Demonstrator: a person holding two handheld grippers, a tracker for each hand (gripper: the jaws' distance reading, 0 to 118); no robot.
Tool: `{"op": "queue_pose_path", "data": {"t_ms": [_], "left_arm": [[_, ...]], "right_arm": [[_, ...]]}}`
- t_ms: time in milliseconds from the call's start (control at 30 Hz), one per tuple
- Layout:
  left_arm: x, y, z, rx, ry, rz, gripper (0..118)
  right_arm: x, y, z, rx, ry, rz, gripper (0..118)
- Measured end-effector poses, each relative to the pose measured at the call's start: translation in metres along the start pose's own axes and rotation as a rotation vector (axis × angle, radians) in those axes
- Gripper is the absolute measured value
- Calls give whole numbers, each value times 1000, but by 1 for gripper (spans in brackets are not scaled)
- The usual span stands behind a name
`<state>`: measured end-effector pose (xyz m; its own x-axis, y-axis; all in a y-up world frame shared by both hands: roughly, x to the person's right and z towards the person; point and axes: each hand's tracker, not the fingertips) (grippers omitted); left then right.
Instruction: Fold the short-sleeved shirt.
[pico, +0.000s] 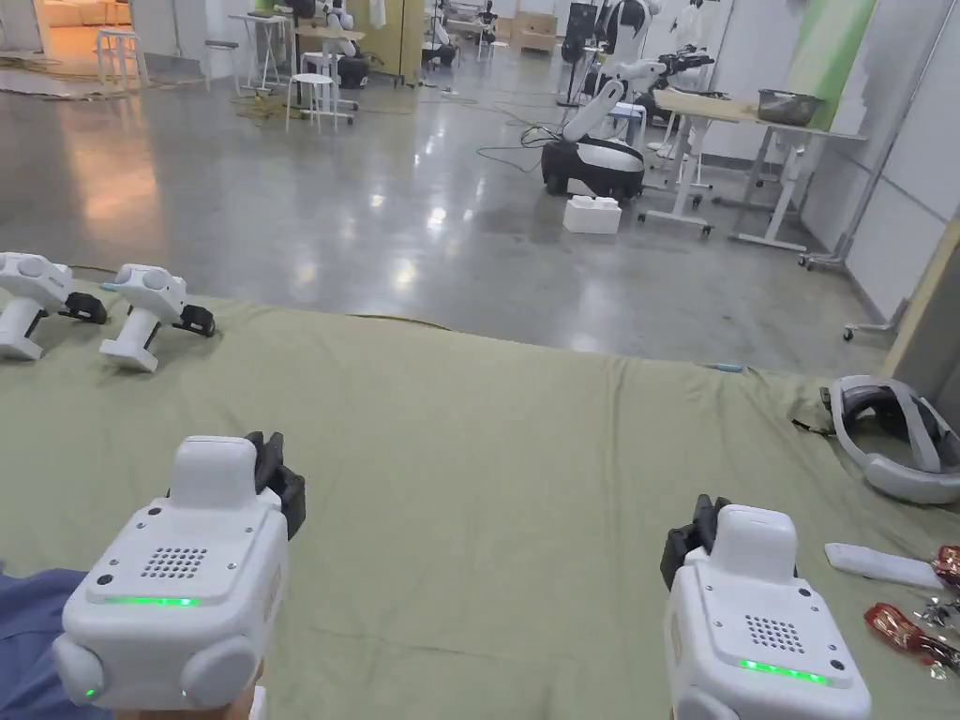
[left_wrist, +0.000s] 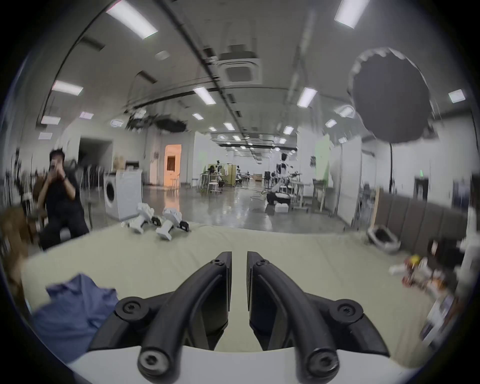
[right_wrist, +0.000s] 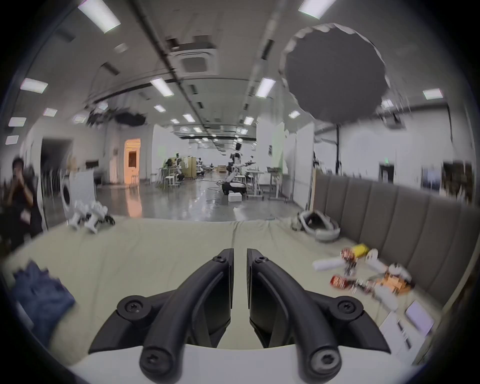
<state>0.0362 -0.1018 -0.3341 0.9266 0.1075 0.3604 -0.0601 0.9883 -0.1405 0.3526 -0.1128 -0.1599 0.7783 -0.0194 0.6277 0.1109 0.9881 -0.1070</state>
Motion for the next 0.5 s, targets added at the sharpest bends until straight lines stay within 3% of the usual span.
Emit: {"op": "queue_pose_path", "data": {"t_ms": [67,167,267,500], "left_arm": [[2,-3,9,4,5,52,16],[8,-5,1,4,-6,19,16],[-4,-7,-8,5,-27,-71,16],[-12,-8,-4,-67,-37,-104,16]], "right_arm": [[3,-1,1,-13,18,-53,14],[1,0,5,5,20,-45,14],[-1,5,5,24,54,-3,14],[-23,8,10,51,97,118,14]]}}
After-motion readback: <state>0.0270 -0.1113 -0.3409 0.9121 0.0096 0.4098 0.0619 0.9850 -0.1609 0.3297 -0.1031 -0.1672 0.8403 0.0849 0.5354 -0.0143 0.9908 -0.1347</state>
